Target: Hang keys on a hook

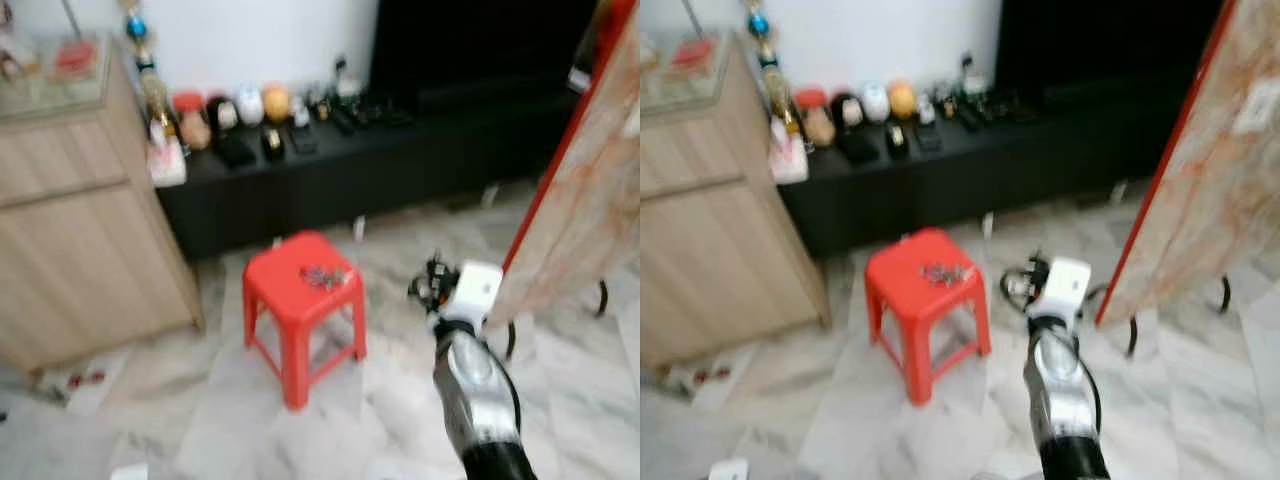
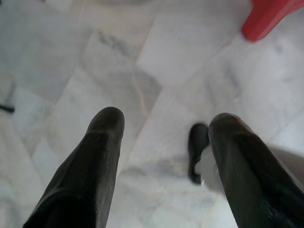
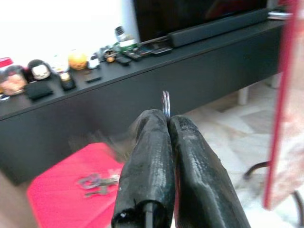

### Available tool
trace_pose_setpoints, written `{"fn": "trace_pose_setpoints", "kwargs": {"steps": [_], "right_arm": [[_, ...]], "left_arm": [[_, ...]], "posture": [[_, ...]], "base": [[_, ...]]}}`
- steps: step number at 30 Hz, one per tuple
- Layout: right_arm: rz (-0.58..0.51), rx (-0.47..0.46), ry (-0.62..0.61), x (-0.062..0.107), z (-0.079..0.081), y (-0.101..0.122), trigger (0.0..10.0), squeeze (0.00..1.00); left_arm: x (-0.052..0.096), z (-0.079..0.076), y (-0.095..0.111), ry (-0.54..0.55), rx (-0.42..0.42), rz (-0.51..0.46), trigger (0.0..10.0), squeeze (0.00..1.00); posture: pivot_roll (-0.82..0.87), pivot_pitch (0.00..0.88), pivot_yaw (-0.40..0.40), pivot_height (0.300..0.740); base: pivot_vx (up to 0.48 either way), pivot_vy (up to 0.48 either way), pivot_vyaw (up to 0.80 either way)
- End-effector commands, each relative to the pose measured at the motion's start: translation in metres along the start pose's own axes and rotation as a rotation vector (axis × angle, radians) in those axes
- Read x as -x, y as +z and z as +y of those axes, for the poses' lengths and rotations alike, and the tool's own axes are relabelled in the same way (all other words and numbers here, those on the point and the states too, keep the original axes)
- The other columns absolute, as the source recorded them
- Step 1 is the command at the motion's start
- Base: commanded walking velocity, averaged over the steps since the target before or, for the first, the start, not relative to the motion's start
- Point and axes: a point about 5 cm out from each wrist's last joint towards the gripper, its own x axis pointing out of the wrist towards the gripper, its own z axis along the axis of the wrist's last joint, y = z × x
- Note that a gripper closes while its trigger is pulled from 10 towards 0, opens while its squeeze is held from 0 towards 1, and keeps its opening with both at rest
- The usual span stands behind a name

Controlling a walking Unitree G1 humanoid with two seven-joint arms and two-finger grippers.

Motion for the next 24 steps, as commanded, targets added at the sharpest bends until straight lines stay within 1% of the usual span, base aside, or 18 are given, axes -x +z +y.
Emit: {"fn": "trace_pose_setpoints", "kwargs": {"steps": [1,24], "right_arm": [[-0.017,0.009,-0.038,0.0004,-0.0109,0.0032,10.0,0.0],[-0.027,0.006,-0.066,-0.0018,-0.0159,0.0064,10.0,0.0]], "left_arm": [[0.0015,-0.0069,-0.0074,-0.026,-0.021,0.025,10.0,0.0],[0.003,-0.0088,-0.0133,-0.033,-0.016,0.047,10.0,0.0]], "posture": [[-0.04,0.0,0.006,0.74],[-0.04,0.0,-0.001,0.74]], "base": [[0.0,-0.39,0.0],[0.0,-0.389,0.0]]}}
